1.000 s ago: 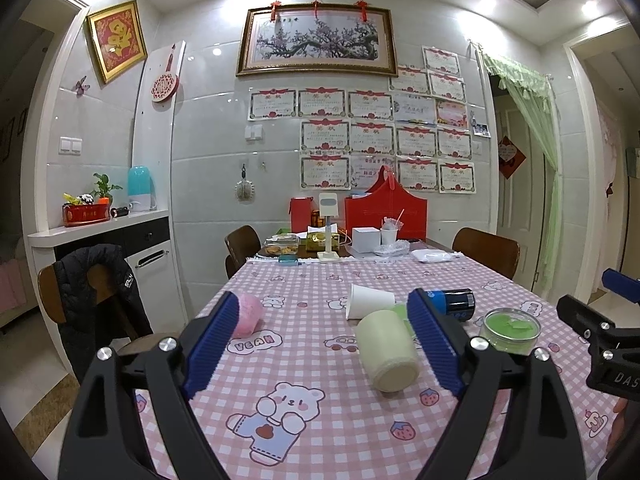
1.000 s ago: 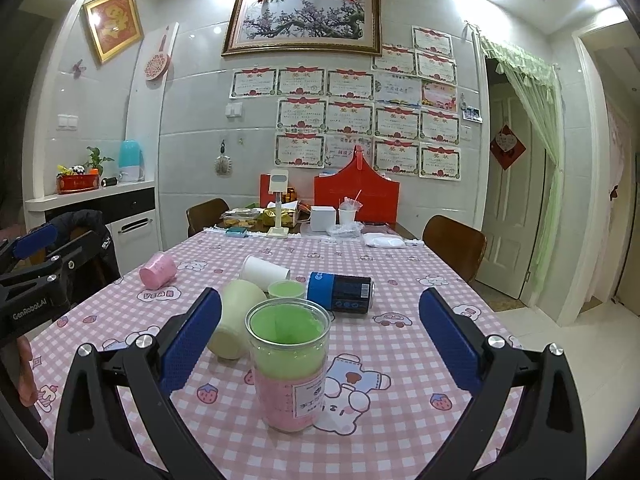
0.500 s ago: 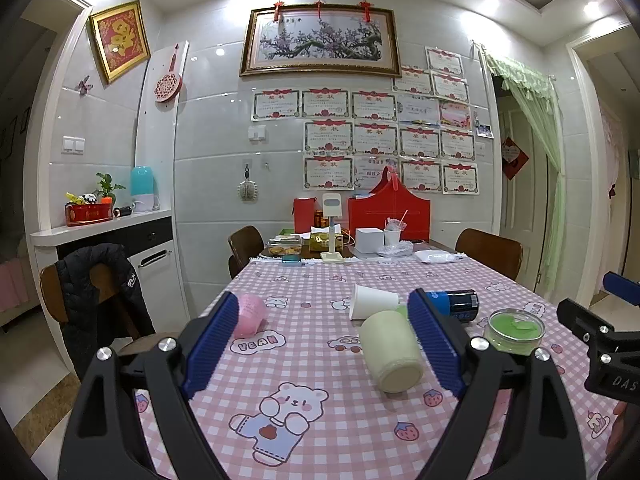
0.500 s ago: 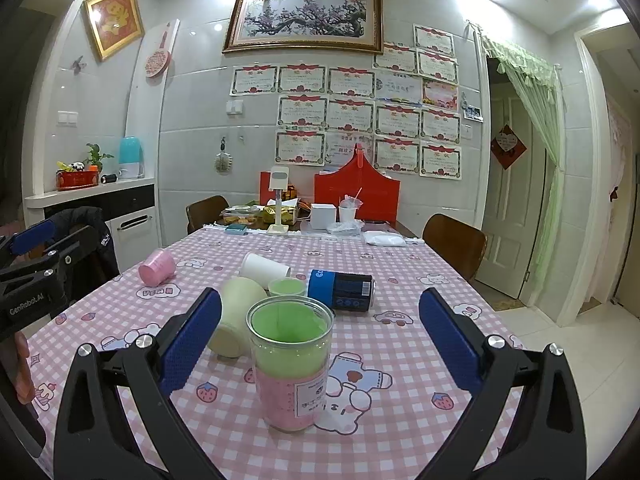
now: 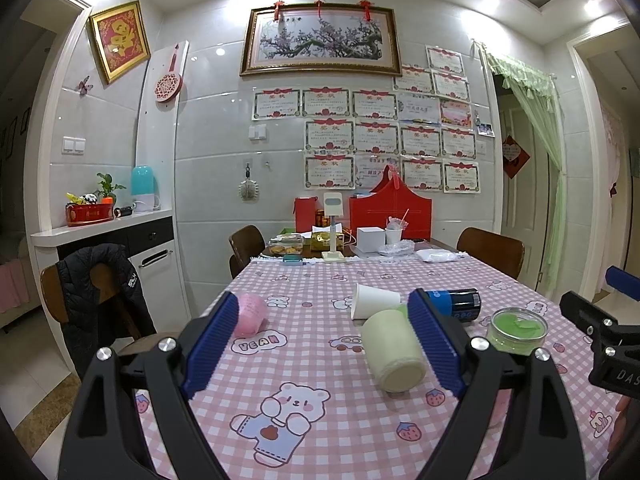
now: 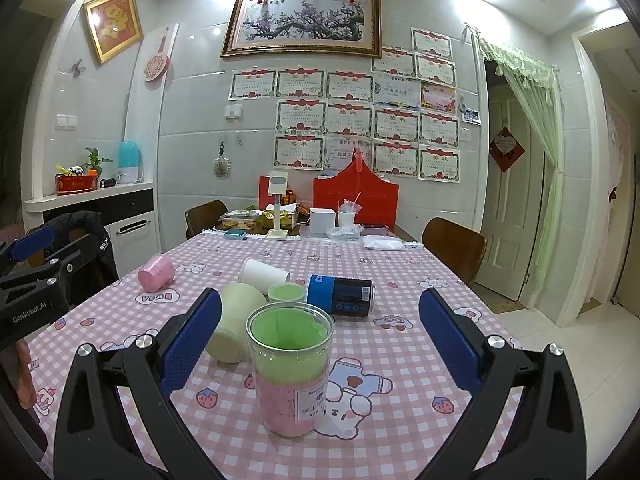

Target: Flip cup upside down

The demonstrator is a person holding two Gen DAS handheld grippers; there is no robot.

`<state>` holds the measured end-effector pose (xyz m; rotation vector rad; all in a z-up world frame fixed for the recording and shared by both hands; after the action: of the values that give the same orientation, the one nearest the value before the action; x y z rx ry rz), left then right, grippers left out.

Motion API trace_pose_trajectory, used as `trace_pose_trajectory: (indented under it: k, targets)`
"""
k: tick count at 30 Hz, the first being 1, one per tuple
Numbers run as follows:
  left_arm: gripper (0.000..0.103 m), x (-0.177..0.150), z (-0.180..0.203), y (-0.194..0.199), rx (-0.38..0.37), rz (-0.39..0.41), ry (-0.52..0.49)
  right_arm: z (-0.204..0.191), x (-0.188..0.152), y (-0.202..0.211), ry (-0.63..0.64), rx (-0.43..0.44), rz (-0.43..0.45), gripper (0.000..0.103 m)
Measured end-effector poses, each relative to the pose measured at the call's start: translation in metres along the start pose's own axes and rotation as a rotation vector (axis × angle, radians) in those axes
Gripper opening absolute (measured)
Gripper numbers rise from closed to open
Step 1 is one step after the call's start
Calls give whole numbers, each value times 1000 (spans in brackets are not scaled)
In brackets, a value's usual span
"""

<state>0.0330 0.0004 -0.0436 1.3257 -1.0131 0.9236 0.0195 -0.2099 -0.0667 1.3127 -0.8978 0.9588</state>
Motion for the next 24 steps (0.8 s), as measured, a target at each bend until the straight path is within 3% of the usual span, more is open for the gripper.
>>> trace_pose_trajectory:
  k: [24]
  targets:
    - [85,3,-5,3,31,45,-9,0,-1,-7,4,0,-5,95]
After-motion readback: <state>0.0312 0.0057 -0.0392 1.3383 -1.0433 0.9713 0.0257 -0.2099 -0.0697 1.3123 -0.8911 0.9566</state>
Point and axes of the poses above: each gripper's, at about its wrist camera, not at the fingertips, and y roughly against the way its jaws point, z to its right, x to its top, the point moved 10 cm from there along -y, roughly the way its jaws point, and after that the axes turned 9 degrees about -z, right-handed, at the moved point
